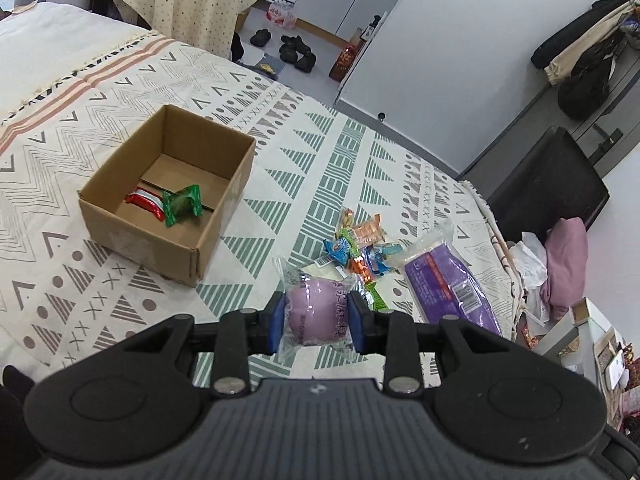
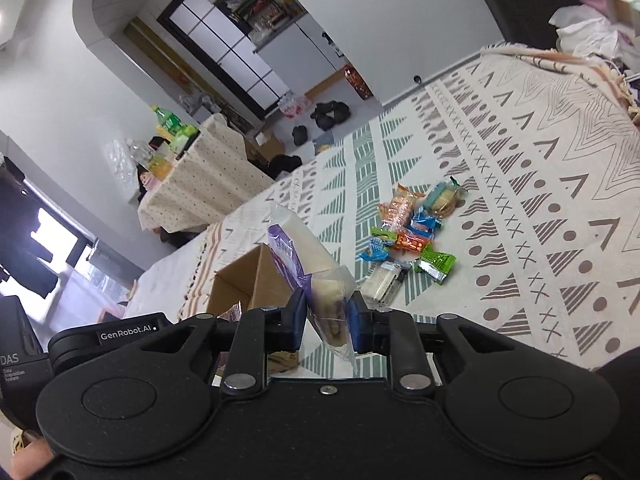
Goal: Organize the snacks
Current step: 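Carry both snacks over the box and open both tools to release them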
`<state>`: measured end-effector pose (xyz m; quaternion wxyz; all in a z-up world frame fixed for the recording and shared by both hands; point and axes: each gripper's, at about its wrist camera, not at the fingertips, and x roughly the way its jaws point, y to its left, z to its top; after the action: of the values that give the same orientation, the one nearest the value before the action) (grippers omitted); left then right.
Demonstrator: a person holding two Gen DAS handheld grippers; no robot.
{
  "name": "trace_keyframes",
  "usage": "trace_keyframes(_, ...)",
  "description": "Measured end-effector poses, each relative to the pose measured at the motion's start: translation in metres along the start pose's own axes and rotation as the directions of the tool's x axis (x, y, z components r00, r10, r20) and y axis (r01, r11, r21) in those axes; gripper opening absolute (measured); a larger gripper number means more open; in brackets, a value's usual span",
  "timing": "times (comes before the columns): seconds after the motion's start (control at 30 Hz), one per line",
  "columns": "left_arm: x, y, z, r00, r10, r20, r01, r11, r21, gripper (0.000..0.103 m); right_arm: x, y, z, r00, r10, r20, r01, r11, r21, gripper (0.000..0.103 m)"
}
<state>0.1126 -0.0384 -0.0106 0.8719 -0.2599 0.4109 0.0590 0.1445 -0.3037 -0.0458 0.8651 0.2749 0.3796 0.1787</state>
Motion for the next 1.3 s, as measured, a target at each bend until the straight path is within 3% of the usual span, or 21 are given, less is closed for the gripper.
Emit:
trace_keyframes(0.4,-0.026,0.023,-0.001,0.999,-0.042,0.030,0.042,0.999,-0.019,0.032,-0.021,0.026,-0.017,0.997,0.011,0.071,-0.010,1.000,-0.020,0.020)
trace_keyframes(0.7,-0.033,0.056,0.018,0.998,-0.044,0.035,0.045,0.999,-0.030,0.032,-0.012,0.052,-0.026,0.996,0.030,0.081,-0.027,0.999,-0.034,0.020)
trace_keyframes(1.3,0.017,0.143,0.107,1.000,-0.027,-0.003,0.026,0.994,-0.106,0.032,0.084,0.102,-0.026,0.999,0.035,0.027,-0.035,0.999,0.006,0.018)
